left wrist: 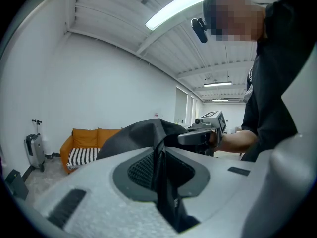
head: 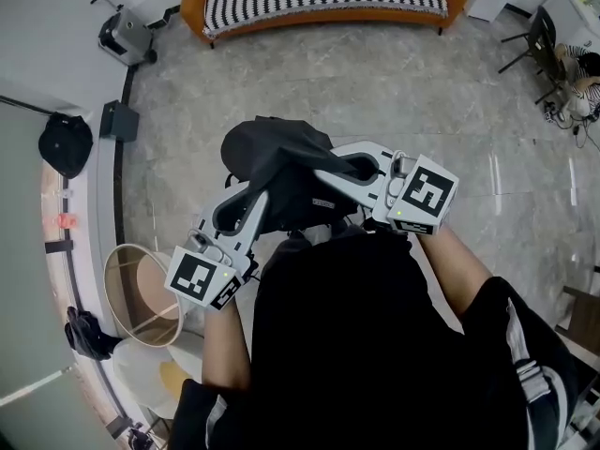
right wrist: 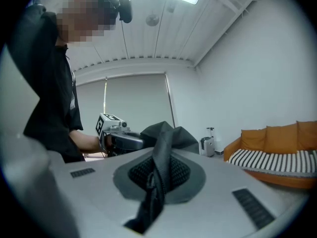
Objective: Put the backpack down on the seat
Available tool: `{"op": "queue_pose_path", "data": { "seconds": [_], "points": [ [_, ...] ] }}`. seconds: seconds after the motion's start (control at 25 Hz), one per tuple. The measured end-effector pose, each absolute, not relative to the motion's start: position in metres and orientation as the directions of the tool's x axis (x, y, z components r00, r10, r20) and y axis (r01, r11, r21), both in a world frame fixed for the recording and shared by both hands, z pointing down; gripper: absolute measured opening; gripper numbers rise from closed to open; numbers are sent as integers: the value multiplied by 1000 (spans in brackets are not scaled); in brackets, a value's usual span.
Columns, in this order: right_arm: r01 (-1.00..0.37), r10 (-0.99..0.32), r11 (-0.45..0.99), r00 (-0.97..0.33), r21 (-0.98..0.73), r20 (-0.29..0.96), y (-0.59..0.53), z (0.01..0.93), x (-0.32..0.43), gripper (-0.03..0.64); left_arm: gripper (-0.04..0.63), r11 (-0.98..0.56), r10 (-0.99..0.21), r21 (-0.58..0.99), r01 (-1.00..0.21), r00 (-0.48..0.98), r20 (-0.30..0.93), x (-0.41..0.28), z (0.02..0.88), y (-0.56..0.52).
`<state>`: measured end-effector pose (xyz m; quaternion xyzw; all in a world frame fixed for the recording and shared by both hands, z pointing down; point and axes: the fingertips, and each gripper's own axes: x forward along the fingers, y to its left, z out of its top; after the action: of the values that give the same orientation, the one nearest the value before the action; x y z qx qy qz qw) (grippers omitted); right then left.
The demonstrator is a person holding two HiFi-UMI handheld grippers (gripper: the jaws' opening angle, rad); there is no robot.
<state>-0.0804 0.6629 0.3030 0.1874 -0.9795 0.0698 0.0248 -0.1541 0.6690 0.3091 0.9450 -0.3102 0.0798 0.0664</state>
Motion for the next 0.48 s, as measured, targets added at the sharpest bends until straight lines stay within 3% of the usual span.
{"op": "queue_pose_path", "data": {
  "seconds": [0.48],
  "points": [
    [-418,-411,904,-907,-88,90,665,311,-40,31,55,-800,-569,71,-596,791,225,-117,327,676]
  ]
}}
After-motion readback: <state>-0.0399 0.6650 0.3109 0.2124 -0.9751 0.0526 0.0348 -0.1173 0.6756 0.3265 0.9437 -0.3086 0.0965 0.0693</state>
